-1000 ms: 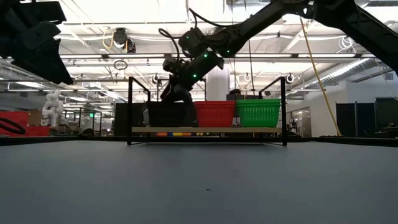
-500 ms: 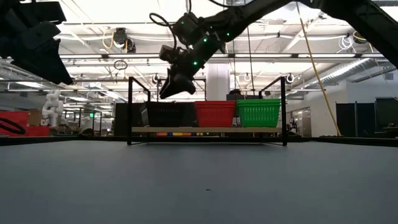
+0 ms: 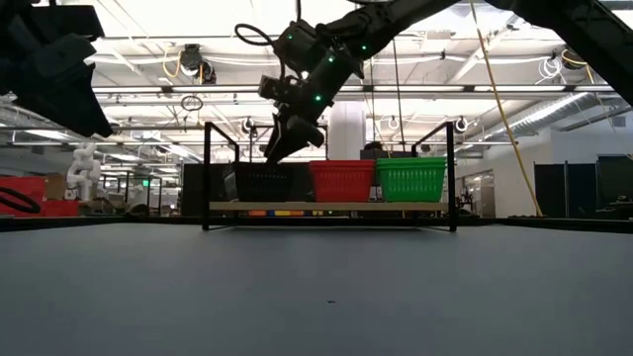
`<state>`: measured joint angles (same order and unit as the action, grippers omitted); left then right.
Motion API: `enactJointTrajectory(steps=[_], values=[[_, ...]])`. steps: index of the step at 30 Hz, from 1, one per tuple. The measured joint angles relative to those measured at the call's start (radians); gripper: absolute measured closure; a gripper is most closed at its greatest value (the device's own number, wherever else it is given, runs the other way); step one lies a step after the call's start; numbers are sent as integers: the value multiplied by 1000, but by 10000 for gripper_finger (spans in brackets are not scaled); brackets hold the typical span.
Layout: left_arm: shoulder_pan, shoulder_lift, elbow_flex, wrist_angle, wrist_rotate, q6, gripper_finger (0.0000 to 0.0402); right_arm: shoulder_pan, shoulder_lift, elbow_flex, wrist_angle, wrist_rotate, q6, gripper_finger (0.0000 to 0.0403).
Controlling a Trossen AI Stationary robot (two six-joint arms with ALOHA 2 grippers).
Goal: Stack baskets on shelf by color
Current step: Stack the black bin on top of the black bin on the shelf
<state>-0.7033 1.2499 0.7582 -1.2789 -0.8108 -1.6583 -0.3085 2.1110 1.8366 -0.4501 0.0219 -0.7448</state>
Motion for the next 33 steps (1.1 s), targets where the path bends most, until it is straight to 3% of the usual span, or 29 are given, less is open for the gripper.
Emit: enactJointTrajectory(steps=[6, 13, 33], values=[[0, 0, 0, 0, 0, 3, 117, -31, 17, 1, 44, -69, 41, 201], [0, 0, 0, -1, 1, 4, 117, -31, 29, -43, 88, -104, 53, 198], [0, 0, 0, -2, 1, 1, 117, -17, 28, -64, 87, -102, 285, 349]])
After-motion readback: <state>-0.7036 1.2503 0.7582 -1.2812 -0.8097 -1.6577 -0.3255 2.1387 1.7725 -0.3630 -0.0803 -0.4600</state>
